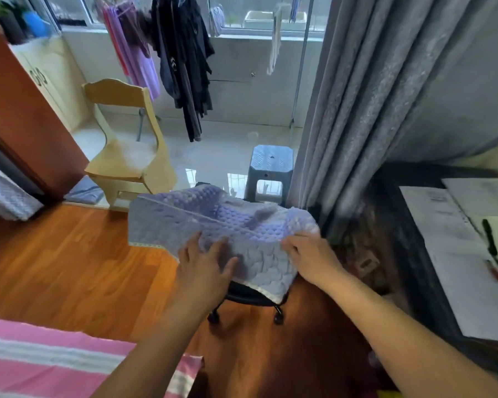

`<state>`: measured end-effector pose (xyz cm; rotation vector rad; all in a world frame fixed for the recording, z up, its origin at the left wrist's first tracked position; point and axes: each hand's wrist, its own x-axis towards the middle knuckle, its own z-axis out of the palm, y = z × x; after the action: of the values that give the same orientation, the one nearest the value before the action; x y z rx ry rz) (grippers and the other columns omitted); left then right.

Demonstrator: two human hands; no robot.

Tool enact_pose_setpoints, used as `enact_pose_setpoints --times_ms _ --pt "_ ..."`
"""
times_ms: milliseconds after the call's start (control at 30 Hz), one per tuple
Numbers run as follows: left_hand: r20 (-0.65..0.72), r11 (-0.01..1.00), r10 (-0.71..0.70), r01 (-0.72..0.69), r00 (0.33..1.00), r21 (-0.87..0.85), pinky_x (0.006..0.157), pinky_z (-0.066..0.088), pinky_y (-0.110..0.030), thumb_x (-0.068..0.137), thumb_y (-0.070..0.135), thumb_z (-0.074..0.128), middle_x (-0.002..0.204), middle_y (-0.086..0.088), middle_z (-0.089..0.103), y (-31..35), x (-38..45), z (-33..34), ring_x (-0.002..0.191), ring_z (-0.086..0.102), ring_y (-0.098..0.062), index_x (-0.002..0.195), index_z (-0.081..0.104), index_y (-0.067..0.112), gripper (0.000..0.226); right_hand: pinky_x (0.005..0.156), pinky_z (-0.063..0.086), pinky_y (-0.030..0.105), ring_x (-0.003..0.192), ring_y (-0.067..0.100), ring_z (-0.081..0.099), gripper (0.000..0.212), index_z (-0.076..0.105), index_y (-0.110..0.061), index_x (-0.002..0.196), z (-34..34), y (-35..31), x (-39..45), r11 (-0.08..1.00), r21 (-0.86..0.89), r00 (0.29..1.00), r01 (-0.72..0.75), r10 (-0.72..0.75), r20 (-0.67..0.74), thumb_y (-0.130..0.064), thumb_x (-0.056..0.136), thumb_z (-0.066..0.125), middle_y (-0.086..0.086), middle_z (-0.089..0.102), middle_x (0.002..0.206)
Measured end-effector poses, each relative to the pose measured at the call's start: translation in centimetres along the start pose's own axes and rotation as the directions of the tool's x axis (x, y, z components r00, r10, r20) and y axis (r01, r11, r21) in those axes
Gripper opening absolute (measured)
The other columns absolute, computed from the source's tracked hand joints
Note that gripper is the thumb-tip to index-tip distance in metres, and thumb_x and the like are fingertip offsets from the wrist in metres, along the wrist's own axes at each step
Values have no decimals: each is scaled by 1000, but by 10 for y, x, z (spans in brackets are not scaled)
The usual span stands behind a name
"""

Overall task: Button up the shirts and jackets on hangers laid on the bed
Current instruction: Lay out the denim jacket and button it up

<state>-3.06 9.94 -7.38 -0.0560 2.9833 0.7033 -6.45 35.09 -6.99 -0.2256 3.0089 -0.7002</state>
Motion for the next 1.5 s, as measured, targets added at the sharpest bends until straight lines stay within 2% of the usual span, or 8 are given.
enact_pose_setpoints --times_ms 167,333,533,633,733,933,1300,1500 --pt "71 971 -47 29 996 236 120 10 -56 89 82 10 152 2 43 -40 0 6 146 19 -35 131 53 51 68 71 48 38 89 24 61 6 56 -20 86 43 -33 -60 998 9 998 -55 55 8 -18 92 57 1 61 95" --pt "93 854 403 -410 911 321 103 24 -70 103 32 32 106 -1 68 -90 -48 -8 109 55 -46 103 66 25 35 76 50 33 98 23 67 15 68 -22 105 98 -44 -106 992 -98 990 -85 96 107 -28 96 57 1 69 105" --pt "-50 992 125 -127 991 -28 119 23 -49 100 56 47 151 -6 30 -120 -86 -37 143 25 -33 130 59 39 37 77 48 34 98 27 64 31 63 -17 85 84 -85 -95 973 -49 911 -225 228 343 -43 98 55 8 70 99" --pt "12 985 13 -11 1000 -173 115 27 -34 99 54 50 153 -5 16 -133 -85 -52 139 34 -28 145 49 33 50 99 47 39 110 13 58 43 63 -27 117 81 -141 -119 927 343 950 -152 41 310 -61 92 57 -6 63 118" --pt "39 995 63 -60 997 -77 103 41 -32 97 53 51 146 -9 32 -138 -71 -60 120 55 -30 139 54 30 48 109 40 36 134 21 46 81 31 -33 153 100 -174 -144 990 127 890 -61 -4 457 -65 83 57 -5 44 150" --pt "-143 965 148 -112 979 235 101 42 -48 94 37 56 141 -19 45 -158 10 -108 124 46 -42 141 48 18 51 88 53 39 107 23 63 58 46 -40 132 107 -159 -186 996 -8 914 -89 84 397 -48 75 54 -5 68 116" --pt "339 840 265 -388 903 378 99 49 -40 97 39 60 134 -11 62 -104 76 -86 122 59 -33 129 67 24 36 104 42 23 124 9 54 70 43 -44 146 101 -166 -281 952 164 955 -260 228 189 -57 77 48 -16 60 136" --pt "307 521 507 -570 806 636 78 52 -40 95 30 61 109 -12 60 -50 90 -69 100 65 -38 108 75 15 24 92 48 30 111 11 59 61 53 -40 138 103 -162 -289 951 177 960 -253 224 167 -62 82 46 -12 66 125"
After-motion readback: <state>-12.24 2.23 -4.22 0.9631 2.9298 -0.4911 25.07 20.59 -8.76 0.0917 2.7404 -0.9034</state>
